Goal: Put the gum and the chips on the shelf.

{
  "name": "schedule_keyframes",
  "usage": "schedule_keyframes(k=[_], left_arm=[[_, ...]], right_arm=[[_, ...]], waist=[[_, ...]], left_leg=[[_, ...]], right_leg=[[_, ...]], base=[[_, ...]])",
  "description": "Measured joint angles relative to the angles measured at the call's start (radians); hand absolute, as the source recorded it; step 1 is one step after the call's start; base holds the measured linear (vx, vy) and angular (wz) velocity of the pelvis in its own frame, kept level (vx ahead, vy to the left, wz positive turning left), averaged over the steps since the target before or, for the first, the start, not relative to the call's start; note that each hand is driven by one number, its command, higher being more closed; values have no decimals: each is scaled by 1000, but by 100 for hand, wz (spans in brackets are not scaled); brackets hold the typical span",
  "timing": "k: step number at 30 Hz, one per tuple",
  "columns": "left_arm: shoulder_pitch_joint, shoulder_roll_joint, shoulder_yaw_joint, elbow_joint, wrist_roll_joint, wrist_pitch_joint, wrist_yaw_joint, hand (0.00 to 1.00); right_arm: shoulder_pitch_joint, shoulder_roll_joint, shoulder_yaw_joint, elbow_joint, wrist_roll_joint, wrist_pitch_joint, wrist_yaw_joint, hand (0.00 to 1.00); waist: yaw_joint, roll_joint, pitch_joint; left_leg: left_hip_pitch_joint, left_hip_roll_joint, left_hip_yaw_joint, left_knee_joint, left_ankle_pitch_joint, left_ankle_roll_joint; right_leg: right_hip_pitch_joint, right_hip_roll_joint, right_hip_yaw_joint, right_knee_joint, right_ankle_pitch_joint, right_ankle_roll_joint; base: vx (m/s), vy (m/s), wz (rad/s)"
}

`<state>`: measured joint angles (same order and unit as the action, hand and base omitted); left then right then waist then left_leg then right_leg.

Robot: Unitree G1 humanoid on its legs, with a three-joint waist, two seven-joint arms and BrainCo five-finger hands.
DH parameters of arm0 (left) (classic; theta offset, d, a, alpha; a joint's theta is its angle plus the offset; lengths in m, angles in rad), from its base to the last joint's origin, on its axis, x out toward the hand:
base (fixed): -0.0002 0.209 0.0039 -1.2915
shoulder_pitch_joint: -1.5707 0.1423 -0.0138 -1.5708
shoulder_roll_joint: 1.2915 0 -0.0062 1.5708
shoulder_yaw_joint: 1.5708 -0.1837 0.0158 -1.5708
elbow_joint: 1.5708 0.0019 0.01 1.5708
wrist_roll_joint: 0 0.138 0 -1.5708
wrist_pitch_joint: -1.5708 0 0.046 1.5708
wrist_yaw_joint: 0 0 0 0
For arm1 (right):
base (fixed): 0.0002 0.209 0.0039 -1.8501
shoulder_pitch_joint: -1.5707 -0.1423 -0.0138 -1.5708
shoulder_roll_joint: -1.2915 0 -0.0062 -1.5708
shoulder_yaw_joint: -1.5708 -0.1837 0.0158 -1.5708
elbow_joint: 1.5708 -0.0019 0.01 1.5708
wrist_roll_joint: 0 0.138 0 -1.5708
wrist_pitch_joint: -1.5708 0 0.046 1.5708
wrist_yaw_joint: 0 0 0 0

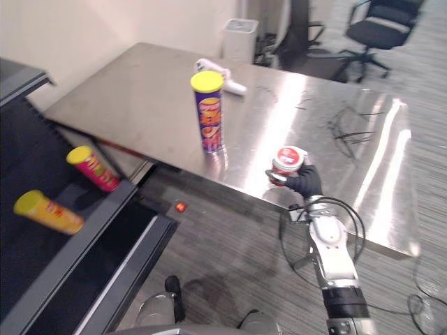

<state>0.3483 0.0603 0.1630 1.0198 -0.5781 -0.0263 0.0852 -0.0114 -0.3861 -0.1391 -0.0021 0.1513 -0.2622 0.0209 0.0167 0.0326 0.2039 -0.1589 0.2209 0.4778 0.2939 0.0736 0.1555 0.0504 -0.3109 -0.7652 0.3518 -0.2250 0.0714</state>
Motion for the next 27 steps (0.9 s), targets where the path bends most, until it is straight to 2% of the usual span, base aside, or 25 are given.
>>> schedule_keyframes(k=[1, 2, 3, 4, 5, 8, 12, 13, 14, 18, 19, 23, 25, 27], left_arm=[[-1, 4, 2, -13, 15, -17, -15, 0], [-12, 8, 12, -14, 20, -20, -23, 0], [-8, 12, 21, 10, 42, -14, -25, 0], [3, 8, 31, 18, 51, -14, -27, 0], [14, 2, 39, 28, 54, -14, -32, 0], [17, 2, 40, 58, 71, -14, -44, 0], [17, 1, 37, 85, 81, -15, -45, 0], [17, 0, 35, 84, 83, -18, -45, 0], [10, 5, 30, 85, 83, -22, -38, 0], [10, 31, 30, 75, 77, -28, -14, 0], [11, 34, 31, 74, 77, -27, -15, 0], [10, 41, 31, 40, 79, -28, -23, 0], [9, 50, 33, 31, 78, -29, -23, 0], [2, 59, 43, 30, 71, -29, -25, 0]], right_arm=[[50, -6, -54, -1, 0, -8, -21, 100], [79, -7, -94, 0, 1, -8, -29, 100], [85, 3, -112, 5, 3, -8, -38, 100], [91, 5, -113, 4, 4, -8, -45, 100], [101, 3, -119, 3, 5, -8, -48, 100], [121, 3, -132, -1, 5, -8, -57, 100], [158, 10, -146, -1, 5, -7, -62, 100], [166, 14, -160, -1, 4, -6, -67, 100], [166, 19, -170, -1, 1, -5, -80, 100], [165, 56, -183, 0, 1, -4, -110, 100], [163, 57, -183, 3, 0, -4, -116, 100], [160, 86, -181, 12, 1, -4, -118, 100], [153, 99, -173, 13, 1, -4, -103, 100], [141, 99, -165, 14, 1, -4, -93, 100]], waist=[[-25, -20, 0], [-32, -29, -4], [-25, -39, -1], [-27, -43, -3], [-34, -43, -4], [-39, -33, -10], [-47, -17, -36], [-45, -13, -42], [-47, -20, -40], [-37, -68, -41], [-32, -73, -38], [-8, -82, -33], [-5, -91, -27], [17, -101, -17]], left_leg=[[-2, -61, -18, -134, 105, -10], [7, -89, -12, -204, 164, -22], [10, -57, 75, -60, 40, -17], [30, -37, 108, 8, -12, -23], [70, -21, 132, 48, -40, -55], [127, -19, 141, 0, -57, -84], [137, -66, 155, -161, -77, -121], [149, -85, 163, -222, -86, -159], [158, -109, 158, -261, -92, -171], [172, -170, 113, -297, -96, -162], [183, -182, 105, -319, -96, -159], [182, -197, 91, -325, -113, -138], [178, -196, 104, -324, -114, -135], [176, -191, 138, -314, -121, -133]], right_leg=[[-6, -26, -24, -3, -18, -10], [0, -39, -90, -20, -7, -21], [4, -59, -140, -20, 3, -21], [14, -73, -162, -20, 6, -23], [26, -84, -189, -24, 12, -20], [18, -97, -238, -28, 31, -16], [-5, -109, -292, -11, 69, 7], [-13, -124, -305, 19, 73, 8], [-13, -153, -320, 54, 74, 10], [-1, -215, -316, 100, 110, 2], [1, -223, -294, 104, 136, -18], [2, -220, -236, 79, 210, -38], [-3, -211, -214, 61, 220, -32], [-19, -204, -183, 44, 221, -31]], base=[[-125, -36, 203], [-189, -76, 201], [-130, -75, 128], [-134, -88, 105], [-97, -27, 80], [-103, 60, 61], [-63, 136, 43], [-29, 219, 54], [-24, 226, 48], [-36, 192, 39], [-65, 211, 29], [-27, 137, 18], [27, 35, -4], [42, -7, -29]])
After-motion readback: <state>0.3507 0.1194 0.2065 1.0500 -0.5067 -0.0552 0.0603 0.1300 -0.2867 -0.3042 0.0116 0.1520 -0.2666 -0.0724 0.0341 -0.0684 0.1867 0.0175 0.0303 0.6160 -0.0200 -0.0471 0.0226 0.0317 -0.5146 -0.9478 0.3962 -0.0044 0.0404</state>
